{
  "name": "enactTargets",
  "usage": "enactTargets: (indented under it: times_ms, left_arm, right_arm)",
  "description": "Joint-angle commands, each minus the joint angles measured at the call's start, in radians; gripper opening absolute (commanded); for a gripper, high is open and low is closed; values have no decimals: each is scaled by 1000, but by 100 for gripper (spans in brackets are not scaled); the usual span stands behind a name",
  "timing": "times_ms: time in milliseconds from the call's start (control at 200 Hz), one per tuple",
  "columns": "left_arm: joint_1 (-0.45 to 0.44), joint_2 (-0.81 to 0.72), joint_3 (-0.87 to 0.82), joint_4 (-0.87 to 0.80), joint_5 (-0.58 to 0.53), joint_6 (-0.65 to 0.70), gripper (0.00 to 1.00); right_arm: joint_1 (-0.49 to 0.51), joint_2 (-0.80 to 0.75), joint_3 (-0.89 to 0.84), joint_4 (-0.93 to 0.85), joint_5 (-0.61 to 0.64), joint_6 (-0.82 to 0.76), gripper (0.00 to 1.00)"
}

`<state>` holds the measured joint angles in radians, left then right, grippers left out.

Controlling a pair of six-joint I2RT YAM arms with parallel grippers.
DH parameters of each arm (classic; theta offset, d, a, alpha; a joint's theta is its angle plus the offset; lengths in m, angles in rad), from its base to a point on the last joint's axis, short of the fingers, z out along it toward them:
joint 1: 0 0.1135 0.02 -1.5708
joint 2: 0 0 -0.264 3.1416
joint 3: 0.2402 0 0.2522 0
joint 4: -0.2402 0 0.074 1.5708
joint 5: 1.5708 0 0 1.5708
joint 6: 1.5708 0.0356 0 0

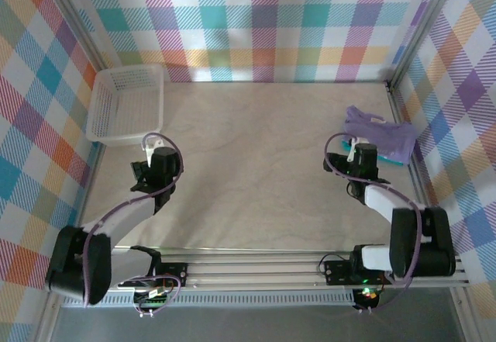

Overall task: Fold the inside-out t-shirt
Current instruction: Reset both arms

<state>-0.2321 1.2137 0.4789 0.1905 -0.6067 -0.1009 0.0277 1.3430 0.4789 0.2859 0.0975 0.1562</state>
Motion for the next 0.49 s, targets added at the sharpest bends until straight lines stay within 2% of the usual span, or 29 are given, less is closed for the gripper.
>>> enactTargets:
  times_ms: [0, 120, 305, 355, 405, 450, 490]
  left_arm:
    - [65, 50, -74, 344, 136, 82, 100]
    - [109, 122, -142, 558, 224, 56, 100]
    - [126, 254, -110, 632, 292, 81, 100]
    - [126, 306, -101, 661, 315, 91, 100]
    - [126, 369, -79, 698, 338, 111, 100]
    - [133, 343, -69, 625, 360, 98, 100]
    - [135, 355, -79, 667, 358, 102, 100]
  right_arm:
    - [3, 40, 0, 224, 11, -58, 100]
    - [4, 56, -49, 392, -5, -132, 100]
    - [-3, 206, -82, 596, -65, -147, 100]
    - [-10, 188, -74, 547, -64, -140, 100]
    - [-12, 199, -76, 571, -64, -138, 100]
    - [-12, 192, -74, 553, -66, -139, 100]
    - [-11, 195, -75, 562, -65, -139, 100]
